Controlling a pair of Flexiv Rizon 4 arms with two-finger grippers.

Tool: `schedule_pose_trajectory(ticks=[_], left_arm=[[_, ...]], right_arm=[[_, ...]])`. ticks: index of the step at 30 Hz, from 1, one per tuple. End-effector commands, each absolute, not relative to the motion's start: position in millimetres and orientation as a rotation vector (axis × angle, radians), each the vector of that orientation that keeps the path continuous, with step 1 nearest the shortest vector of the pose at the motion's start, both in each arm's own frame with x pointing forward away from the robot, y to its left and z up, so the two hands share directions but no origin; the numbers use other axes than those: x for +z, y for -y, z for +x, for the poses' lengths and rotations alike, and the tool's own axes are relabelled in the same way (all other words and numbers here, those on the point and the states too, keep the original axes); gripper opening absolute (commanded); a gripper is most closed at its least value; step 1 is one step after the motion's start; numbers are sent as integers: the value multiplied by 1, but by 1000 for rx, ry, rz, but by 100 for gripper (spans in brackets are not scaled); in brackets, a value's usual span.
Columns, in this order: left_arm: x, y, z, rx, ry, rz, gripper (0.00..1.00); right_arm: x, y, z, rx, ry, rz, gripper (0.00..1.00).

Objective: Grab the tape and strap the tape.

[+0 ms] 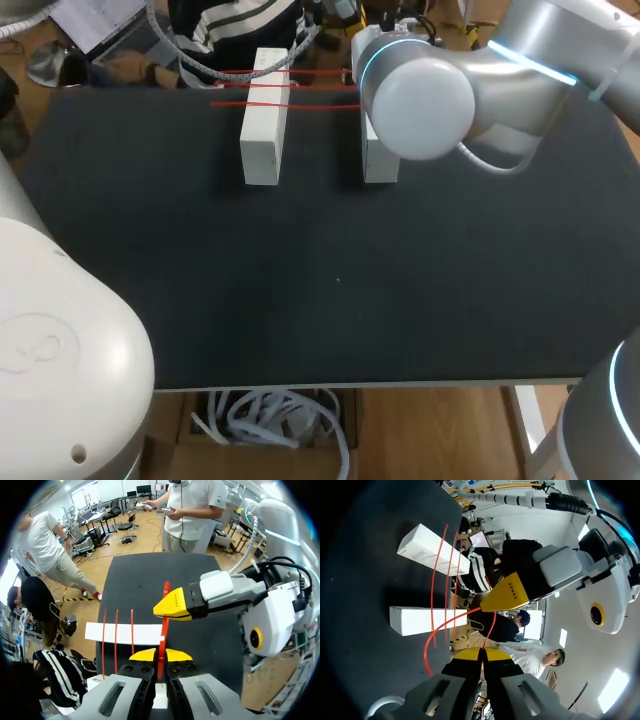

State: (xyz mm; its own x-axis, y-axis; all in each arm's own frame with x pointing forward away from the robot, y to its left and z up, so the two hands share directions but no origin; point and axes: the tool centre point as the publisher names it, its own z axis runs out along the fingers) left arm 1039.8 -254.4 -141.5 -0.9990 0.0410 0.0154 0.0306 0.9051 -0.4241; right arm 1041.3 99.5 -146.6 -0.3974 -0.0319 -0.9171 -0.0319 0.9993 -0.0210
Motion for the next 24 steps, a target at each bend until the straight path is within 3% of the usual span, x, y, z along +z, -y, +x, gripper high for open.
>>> schedule_pose_trajectory(ticks=[1,24], left_arm=[[-140,256,1040,671,3043,-56,0],[-140,256,1040,671,3043,-56,0]], right_arm=[[-145,-103,1045,-13,-1989,-45,0],[-143,-108,1050,4,-1992,-66,0]])
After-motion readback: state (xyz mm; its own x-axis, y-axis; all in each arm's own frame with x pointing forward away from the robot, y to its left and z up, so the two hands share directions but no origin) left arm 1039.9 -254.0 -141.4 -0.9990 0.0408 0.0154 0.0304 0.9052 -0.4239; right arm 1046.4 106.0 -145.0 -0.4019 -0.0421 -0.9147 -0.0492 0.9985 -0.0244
